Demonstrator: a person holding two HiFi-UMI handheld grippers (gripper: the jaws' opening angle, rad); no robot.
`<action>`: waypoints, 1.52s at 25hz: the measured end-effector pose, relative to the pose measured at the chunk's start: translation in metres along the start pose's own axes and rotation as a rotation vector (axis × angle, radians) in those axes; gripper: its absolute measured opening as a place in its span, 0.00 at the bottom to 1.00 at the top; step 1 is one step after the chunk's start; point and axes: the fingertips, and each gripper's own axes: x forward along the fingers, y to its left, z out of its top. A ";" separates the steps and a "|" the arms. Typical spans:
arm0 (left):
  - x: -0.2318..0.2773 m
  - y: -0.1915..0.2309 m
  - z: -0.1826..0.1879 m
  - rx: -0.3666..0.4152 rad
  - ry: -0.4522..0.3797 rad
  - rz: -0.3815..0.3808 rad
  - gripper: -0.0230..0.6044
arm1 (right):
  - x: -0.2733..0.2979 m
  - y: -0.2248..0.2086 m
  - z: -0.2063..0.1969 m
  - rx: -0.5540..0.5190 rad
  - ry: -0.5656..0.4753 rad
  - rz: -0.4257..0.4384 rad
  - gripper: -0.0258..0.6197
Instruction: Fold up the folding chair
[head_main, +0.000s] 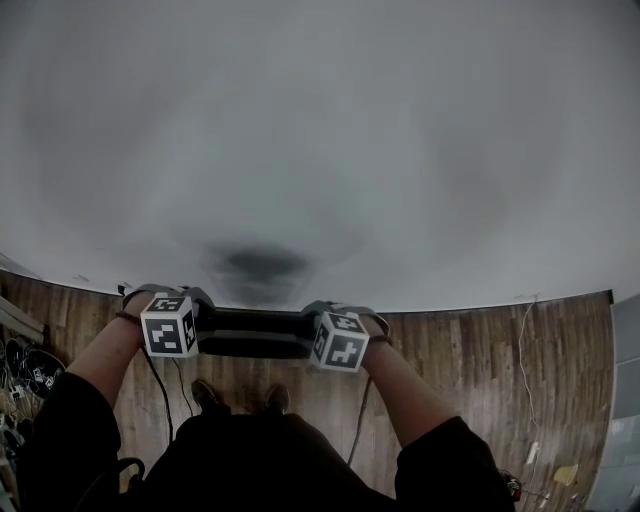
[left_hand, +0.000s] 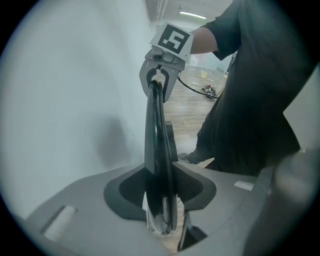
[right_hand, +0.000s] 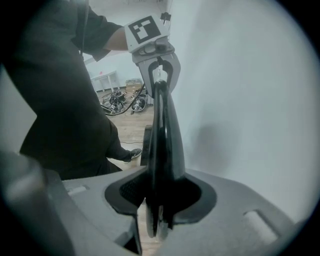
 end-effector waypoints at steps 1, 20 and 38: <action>-0.002 0.004 -0.001 -0.003 -0.003 0.009 0.27 | 0.000 -0.004 -0.001 0.001 -0.002 -0.013 0.23; -0.020 0.047 -0.011 -0.063 -0.061 0.256 0.31 | -0.007 -0.055 -0.008 0.076 0.005 -0.343 0.36; -0.014 0.088 -0.016 -0.105 -0.046 0.425 0.33 | 0.000 -0.102 -0.015 0.156 0.045 -0.555 0.45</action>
